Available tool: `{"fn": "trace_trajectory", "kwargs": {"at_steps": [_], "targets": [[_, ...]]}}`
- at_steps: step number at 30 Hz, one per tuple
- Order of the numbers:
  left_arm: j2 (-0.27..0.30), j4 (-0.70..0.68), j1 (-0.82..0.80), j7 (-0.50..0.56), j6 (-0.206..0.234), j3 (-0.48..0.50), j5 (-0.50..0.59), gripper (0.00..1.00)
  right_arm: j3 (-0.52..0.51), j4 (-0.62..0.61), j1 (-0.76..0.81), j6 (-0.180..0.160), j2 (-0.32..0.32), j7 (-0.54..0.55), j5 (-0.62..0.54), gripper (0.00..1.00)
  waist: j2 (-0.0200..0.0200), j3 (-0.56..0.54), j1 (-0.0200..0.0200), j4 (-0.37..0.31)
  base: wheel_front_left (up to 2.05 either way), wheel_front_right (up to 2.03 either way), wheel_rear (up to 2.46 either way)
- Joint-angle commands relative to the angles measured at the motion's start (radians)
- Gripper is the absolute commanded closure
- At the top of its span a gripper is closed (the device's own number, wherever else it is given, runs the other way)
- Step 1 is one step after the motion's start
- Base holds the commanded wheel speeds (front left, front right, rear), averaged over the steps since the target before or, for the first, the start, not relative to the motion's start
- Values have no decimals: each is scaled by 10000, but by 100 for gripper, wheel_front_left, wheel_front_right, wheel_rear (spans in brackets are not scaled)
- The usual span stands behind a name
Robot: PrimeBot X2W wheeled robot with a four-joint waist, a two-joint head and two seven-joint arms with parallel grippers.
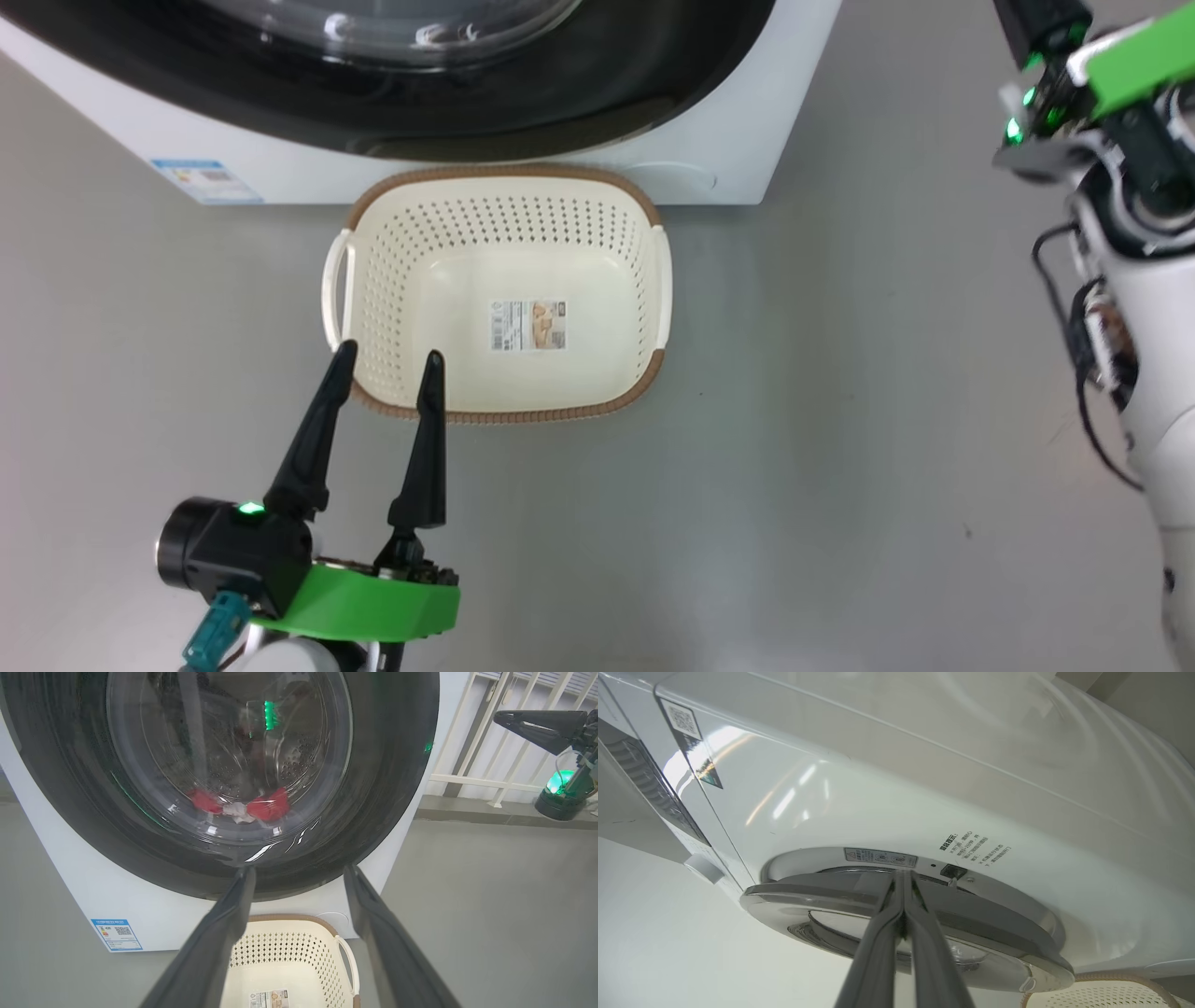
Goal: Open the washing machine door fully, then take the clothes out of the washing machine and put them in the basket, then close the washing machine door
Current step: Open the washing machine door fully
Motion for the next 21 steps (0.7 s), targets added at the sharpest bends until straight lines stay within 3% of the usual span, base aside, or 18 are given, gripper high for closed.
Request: {"fn": "trace_trajectory", "kwargs": {"at_steps": [1,9,21], "targets": [[108,-313,-220,-76,-57,255,56,0,48,-94,-375,8,-1,321,180,100,0,260,0,201,0,0,0],[108,-399,-498,-76,-110,68,39,0,137,995,-1697,8,-19,1931,763,100,0,781,0,485,0,0,0],[108,-399,-703,-76,-63,-221,-109,0,265,2115,-3173,8,-8,2897,762,100,0,1379,-1,982,0,0,0]]}}
